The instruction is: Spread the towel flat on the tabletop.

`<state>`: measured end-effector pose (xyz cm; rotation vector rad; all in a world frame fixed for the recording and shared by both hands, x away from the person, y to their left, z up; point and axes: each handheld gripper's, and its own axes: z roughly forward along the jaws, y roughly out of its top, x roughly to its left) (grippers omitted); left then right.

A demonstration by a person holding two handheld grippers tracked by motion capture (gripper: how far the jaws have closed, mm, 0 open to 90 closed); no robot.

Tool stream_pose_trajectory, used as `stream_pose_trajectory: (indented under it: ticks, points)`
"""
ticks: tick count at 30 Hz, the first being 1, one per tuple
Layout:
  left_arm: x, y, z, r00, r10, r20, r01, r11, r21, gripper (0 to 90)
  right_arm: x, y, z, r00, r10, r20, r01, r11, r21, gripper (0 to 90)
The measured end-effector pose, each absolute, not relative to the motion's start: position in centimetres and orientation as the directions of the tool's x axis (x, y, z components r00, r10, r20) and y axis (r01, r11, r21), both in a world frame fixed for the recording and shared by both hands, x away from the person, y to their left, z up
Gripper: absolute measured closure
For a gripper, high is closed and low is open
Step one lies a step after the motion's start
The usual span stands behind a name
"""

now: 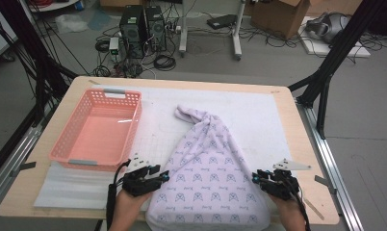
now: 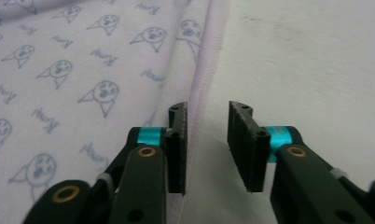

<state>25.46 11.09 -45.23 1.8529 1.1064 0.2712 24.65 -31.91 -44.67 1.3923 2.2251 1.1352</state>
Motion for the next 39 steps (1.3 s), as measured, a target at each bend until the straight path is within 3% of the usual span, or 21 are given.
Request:
stream_pose_trajectory:
  ticks: [3,4,5,7,9,16,27,31,39]
  points:
    - [25.5,9.8,-45.3,0.598,0.776,-0.2,0.565,-0.231,0.792,62.7,25.0,-30.8,-44.8,-0.518,0.846,0.129,0.619,0.266,0.739,62.8]
    - [25.3,9.5,-45.3,0.61,0.774,-0.17,0.551,-0.26,0.793,75.6,24.9,-30.6,-44.8,-0.522,0.846,0.109,0.611,0.283,0.739,63.4]
    - [25.1,9.3,-45.2,0.616,0.775,-0.14,0.535,-0.281,0.797,81.7,24.8,-30.4,-44.8,-0.525,0.847,0.088,0.604,0.298,0.74,66.5]
    - [24.7,9.2,-45.2,0.606,0.783,-0.139,0.537,-0.274,0.798,84.9,24.8,-30.4,-44.7,-0.542,0.834,0.104,0.607,0.302,0.735,84.3]
    - [24.2,9.4,-45.2,0.601,0.788,-0.13,0.532,-0.273,0.801,85.3,24.6,-30.2,-44.7,-0.556,0.826,0.092,0.6,0.323,0.732,88.4]
    - [21.4,11.5,-44.9,0.598,0.788,-0.147,0.514,-0.236,0.825,85.2,22.7,-31.2,-44.3,-0.549,0.835,0.041,0.597,0.358,0.718,89.3]
    - [17.8,12.8,-44.8,0.617,0.761,-0.201,0.504,-0.186,0.843,83.7,17.7,-33.0,-43.9,-0.574,0.817,0.054,0.59,0.367,0.719,87.5]
    - [17.9,13.1,-44.8,0.606,0.761,-0.232,0.502,-0.14,0.853,72.2,18.0,-33.3,-43.4,-0.553,0.823,0.13,0.578,0.266,0.772,77.0]
    - [18.6,13.8,-44.8,0.597,0.766,-0.237,0.471,-0.095,0.877,57.5,18.8,-33.5,-43.6,-0.539,0.837,0.094,0.549,0.265,0.793,70.8]
